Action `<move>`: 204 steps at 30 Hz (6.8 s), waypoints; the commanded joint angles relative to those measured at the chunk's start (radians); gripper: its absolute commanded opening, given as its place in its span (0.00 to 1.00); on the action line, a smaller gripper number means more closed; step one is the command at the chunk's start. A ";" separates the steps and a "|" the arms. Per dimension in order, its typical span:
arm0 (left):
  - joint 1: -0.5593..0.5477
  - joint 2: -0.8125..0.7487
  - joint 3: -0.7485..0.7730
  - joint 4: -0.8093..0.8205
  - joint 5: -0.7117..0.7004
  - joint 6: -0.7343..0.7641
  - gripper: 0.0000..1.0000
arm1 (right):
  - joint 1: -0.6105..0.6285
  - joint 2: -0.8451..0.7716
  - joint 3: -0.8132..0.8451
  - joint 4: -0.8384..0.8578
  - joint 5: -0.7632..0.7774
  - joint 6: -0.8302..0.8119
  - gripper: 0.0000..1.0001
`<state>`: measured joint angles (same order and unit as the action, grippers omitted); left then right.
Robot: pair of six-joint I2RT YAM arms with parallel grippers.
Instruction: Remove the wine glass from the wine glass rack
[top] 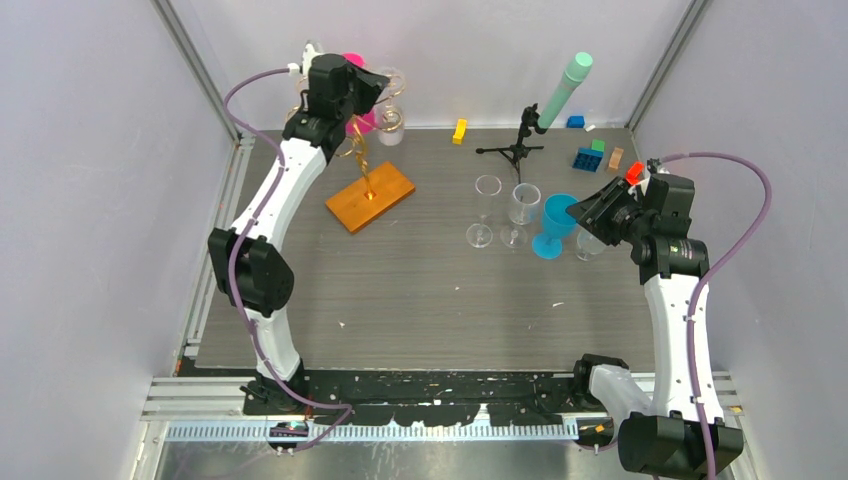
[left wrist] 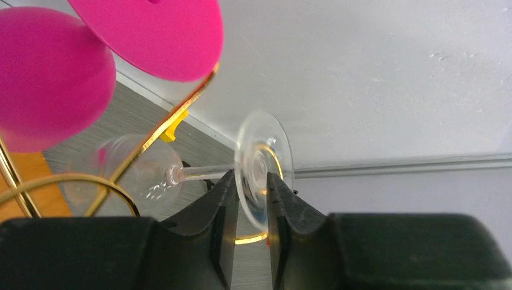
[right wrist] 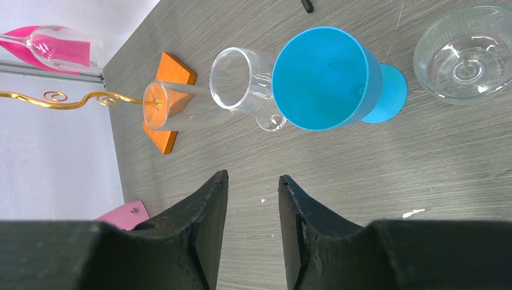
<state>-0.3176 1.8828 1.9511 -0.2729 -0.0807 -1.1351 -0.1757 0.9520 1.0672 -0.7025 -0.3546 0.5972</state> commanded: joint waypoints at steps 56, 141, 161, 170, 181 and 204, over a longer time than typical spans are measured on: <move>0.047 -0.239 -0.147 0.276 0.095 0.000 0.00 | 0.005 -0.027 -0.018 0.065 -0.023 0.012 0.41; -0.125 -0.722 -0.738 0.454 0.611 -0.489 0.00 | 0.687 0.151 0.002 1.096 -0.245 -0.393 0.60; -0.149 -0.776 -0.804 0.448 0.606 -0.532 0.00 | 0.772 0.301 0.053 1.124 -0.213 -0.464 0.44; -0.149 -0.777 -0.807 0.453 0.590 -0.529 0.20 | 0.781 0.295 0.029 1.249 -0.094 -0.356 0.01; -0.149 -0.830 -0.861 0.394 0.499 -0.428 0.70 | 0.782 0.204 -0.110 1.473 0.447 -0.119 0.00; -0.216 -0.698 -0.831 0.581 0.565 -0.513 0.71 | 0.783 0.186 -0.173 1.531 0.673 0.511 0.00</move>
<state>-0.5247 1.1702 1.0569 0.1993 0.4580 -1.6188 0.6041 1.1248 0.8860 0.7120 0.3450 1.0317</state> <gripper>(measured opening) 0.742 0.152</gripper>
